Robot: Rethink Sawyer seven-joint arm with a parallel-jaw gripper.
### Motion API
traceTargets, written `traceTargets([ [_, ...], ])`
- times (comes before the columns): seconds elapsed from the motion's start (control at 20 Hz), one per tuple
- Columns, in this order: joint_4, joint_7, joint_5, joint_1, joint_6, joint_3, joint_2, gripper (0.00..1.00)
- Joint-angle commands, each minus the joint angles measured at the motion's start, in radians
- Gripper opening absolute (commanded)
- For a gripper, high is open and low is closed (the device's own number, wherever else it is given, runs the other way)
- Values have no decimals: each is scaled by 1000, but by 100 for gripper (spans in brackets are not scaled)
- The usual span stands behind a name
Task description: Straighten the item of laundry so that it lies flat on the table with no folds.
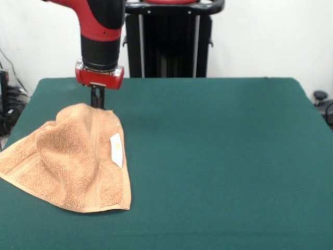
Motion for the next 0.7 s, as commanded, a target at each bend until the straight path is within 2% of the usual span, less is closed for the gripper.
traceTargets([
  [0.05,19,180,3,45,-47,56,58,0],
  [0.25,31,182,11,44,-40,66,31,0],
  [0.5,118,162,16,29,49,80,-119,0],
  [0.7,147,145,18,6,74,102,-173,0],
])
